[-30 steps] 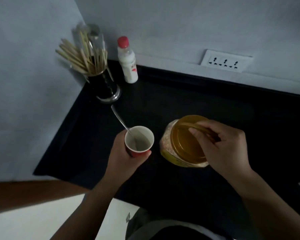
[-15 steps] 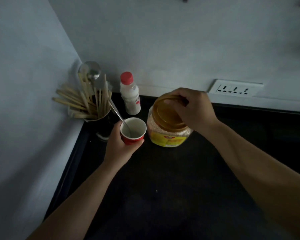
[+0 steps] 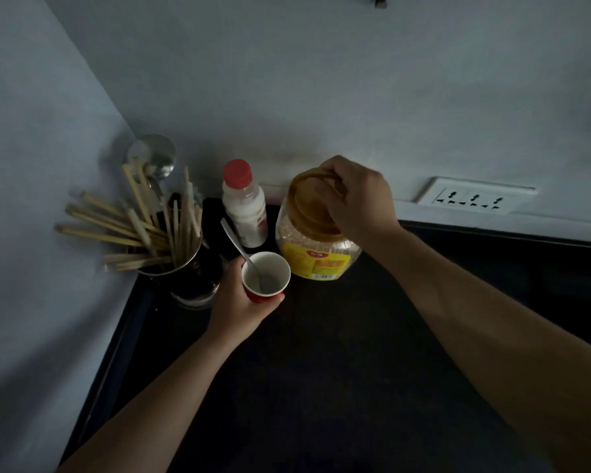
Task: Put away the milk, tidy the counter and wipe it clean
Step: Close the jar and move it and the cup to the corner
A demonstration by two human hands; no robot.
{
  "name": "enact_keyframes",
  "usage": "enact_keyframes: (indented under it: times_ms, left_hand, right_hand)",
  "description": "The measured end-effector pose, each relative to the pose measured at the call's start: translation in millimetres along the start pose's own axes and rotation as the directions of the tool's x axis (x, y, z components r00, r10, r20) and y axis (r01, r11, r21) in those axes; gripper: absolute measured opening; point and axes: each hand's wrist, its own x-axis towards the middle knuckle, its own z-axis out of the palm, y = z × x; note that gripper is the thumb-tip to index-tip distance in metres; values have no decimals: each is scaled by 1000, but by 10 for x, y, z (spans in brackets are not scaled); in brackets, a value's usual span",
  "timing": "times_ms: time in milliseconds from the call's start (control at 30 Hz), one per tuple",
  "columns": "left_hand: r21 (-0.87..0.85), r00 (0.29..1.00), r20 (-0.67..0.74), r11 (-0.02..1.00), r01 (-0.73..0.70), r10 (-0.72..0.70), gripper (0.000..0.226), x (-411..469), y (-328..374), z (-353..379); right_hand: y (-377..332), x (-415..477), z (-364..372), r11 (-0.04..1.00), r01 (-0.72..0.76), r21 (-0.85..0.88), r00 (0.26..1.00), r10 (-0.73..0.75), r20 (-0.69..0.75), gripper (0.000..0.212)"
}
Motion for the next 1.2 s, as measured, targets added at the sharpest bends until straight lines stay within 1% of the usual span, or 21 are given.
enact_keyframes:
  times_ms: [100, 200, 367, 467, 533, 567, 633, 700, 767, 867, 967, 1033, 1067, 1100, 1133, 1200]
  left_hand:
    - [18, 1000, 0, 1000, -2, 2, 73, 22, -60, 53]
    - [6, 1000, 8, 1000, 2, -2, 71, 67, -96, 76]
    - [-18, 999, 32, 999, 31, -30, 69, 137, -91, 92]
    - [11, 998, 37, 999, 51, -51, 77, 120, -103, 73]
    - [42, 998, 35, 997, 58, -59, 82, 68, -99, 54]
    - [71, 998, 36, 996, 56, -59, 81, 20, -91, 40]
    - [177, 1000, 17, 984, 18, -22, 73, -110, -112, -5]
    - [319, 999, 29, 948, -23, 15, 69, -267, -173, -54]
    - [459, 996, 83, 886, -69, 35, 68, -429, -259, -90]
    - [639, 988, 143, 756, -141, 63, 63, -650, -364, -91]
    - [701, 991, 129, 704, -112, 29, 58, -864, -454, -108]
    - [732, 992, 120, 673, -111, 34, 59, -963, -516, -143]
    - [742, 992, 121, 660, -120, 44, 59, -998, -562, -155]
    - [747, 991, 120, 653, -124, 52, 59, -1034, -606, -162]
    - [750, 991, 116, 649, -130, 64, 58, -1056, -649, -158]
    - [743, 992, 103, 657, -130, 80, 56, -1076, -707, -126]
  right_hand:
    - [76, -39, 33, 998, 61, 8, 997, -61, -49, 11]
    - [107, -46, 61, 996, 84, 27, 993, -81, -85, 12]
    - [84, -59, 60, 995, 97, 27, 990, -93, -101, 16]
    - [63, -73, 37, 996, 88, -13, 994, -89, -70, 21]
    - [70, -112, 3, 998, 53, -30, 997, -55, -55, 29]
    - [76, -160, -16, 999, 19, -34, 998, -21, -57, 33]
    - [77, -331, -43, 998, -51, -35, 996, 48, -76, 43]
    - [77, -589, -43, 990, -138, -20, 988, 136, -73, 57]
    - [89, -899, -8, 969, -245, -28, 970, 245, -11, 69]
    - [174, -1342, 113, 926, -358, -119, 918, 373, 137, 71]
    - [223, -1702, 307, 895, -366, -255, 829, 438, 347, 70]
    - [204, -1844, 446, 901, -321, -293, 777, 427, 463, 70]
    - [185, -1876, 502, 912, -295, -284, 772, 403, 492, 68]
    - [151, -1871, 543, 931, -268, -249, 788, 361, 499, 65]
    - [112, -1832, 572, 952, -236, -196, 823, 303, 481, 62]
    - [14, -1655, 612, 988, -132, -84, 904, 155, 398, 54]
